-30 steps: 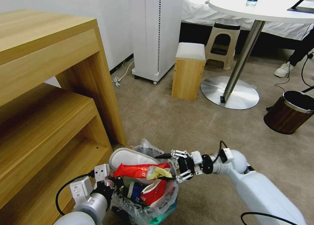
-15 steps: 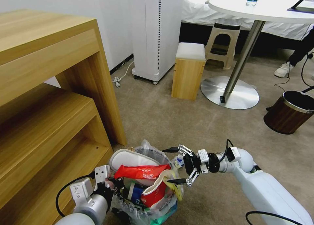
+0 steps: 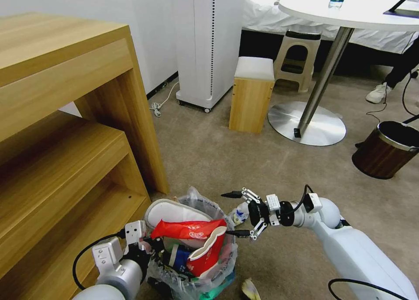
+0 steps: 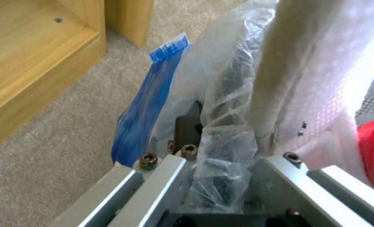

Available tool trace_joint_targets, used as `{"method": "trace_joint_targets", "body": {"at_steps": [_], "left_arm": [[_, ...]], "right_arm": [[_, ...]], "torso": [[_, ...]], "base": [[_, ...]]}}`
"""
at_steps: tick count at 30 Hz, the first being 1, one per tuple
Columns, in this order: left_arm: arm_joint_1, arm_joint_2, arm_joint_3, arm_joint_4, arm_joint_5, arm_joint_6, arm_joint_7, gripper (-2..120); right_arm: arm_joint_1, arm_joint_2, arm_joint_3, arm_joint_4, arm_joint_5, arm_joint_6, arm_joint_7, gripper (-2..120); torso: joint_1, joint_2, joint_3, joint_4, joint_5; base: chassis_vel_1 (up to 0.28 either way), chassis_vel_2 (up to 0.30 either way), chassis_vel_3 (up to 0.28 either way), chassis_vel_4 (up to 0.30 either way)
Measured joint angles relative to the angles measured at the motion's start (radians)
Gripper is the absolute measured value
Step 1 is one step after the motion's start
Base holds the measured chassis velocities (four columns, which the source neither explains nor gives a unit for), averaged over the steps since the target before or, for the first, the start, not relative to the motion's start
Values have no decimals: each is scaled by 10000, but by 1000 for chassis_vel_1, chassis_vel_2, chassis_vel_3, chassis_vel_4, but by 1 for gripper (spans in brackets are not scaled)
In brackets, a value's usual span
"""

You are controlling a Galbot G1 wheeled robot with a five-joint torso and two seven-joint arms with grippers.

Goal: Pick up the trash bin and place the garbage on the floor into it.

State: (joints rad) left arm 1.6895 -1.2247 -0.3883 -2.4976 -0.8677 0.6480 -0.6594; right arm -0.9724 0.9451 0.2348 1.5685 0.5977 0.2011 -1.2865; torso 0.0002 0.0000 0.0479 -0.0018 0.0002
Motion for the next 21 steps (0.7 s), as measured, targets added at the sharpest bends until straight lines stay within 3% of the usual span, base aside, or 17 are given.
{"method": "trace_joint_targets", "body": {"at_steps": [5,9,14,17,20,21], "left_arm": [[-121,44,-187,139,-90,-8,-39,1],[-210,61,-275,267,-152,-21,-47,1],[-235,-10,-171,289,-155,-27,-44,1],[-224,-23,-141,282,-146,-29,-41,1],[-176,-4,-137,234,-142,-34,-33,1],[-176,-4,-137,234,-142,-34,-33,1]], "right_arm": [[-346,-414,619,111,-787,-531,482,100],[-396,-662,1400,-400,-1593,-869,0,100],[-51,-692,1894,-1984,-3214,-676,-198,100],[99,-543,1871,-2733,-3719,-556,574,100],[395,-167,1562,-3858,-4481,-493,2707,100],[395,-167,1562,-3858,-4481,-493,2707,100]], "torso": [[-1,0,0,-2,-1],[0,0,0,-2,-4],[0,0,0,-2,-1],[0,0,0,-3,1],[0,0,0,-2,0],[0,0,0,-2,0]], "base": [[0,0,0,0],[0,0,0,0],[0,0,0,0],[0,0,0,0],[0,0,0,0],[0,0,0,0]]}}
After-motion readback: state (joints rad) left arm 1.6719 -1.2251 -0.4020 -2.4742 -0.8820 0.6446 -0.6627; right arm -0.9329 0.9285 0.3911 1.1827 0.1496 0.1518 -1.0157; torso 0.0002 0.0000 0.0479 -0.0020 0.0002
